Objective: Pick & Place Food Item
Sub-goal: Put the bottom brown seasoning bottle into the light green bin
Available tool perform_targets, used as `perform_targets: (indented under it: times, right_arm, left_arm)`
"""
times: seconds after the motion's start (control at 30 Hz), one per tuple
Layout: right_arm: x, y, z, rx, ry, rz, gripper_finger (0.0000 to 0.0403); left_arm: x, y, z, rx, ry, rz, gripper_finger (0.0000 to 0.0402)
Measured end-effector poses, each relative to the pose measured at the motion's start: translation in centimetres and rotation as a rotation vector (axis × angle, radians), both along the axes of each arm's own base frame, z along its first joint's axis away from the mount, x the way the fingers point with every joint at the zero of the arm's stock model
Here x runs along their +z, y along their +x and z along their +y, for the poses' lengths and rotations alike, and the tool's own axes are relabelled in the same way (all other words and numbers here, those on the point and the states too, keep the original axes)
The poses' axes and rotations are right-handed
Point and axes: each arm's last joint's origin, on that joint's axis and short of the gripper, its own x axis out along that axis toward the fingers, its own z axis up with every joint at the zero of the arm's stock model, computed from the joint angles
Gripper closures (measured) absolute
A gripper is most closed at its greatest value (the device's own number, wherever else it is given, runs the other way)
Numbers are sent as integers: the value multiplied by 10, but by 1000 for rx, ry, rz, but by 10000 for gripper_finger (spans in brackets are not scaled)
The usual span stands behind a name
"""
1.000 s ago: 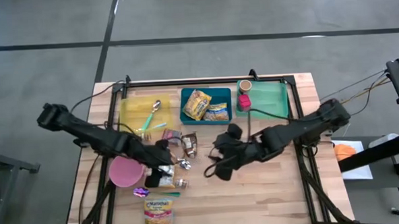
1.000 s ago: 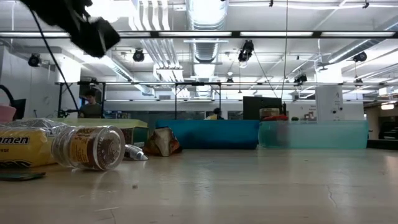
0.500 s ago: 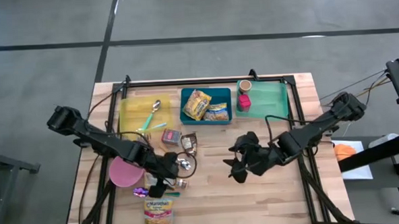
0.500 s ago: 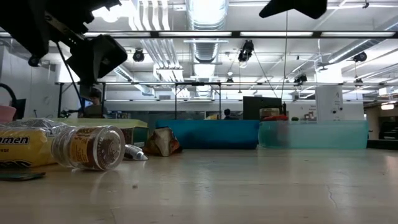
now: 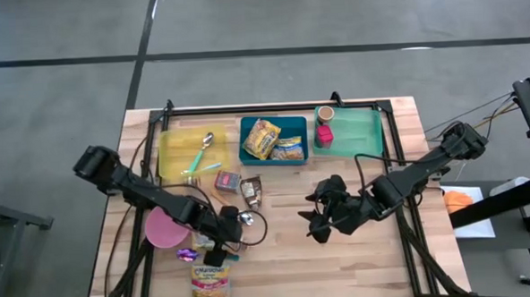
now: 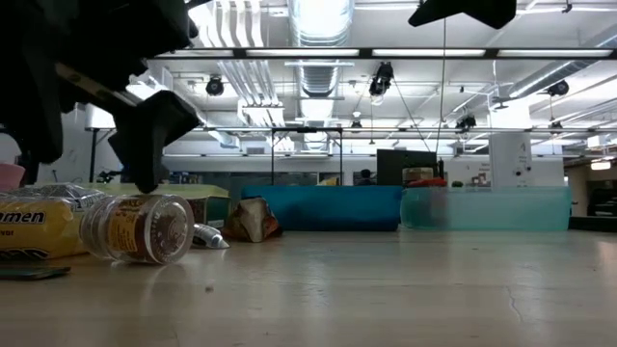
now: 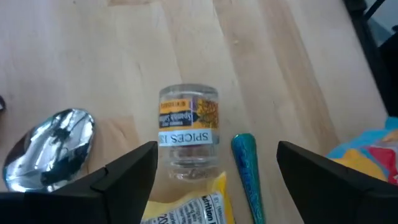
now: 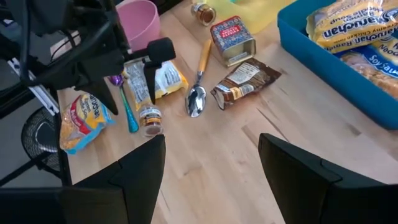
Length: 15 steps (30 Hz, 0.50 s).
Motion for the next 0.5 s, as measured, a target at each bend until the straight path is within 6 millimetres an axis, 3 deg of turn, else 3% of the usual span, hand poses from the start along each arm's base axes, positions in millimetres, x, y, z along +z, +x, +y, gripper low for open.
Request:
perform_targets:
  times: [0.5]
  right_arm:
    - [2, 0, 1, 7, -4, -3, 147]
  left_arm:
    - [-21, 14, -7, 58, 46, -58, 63]
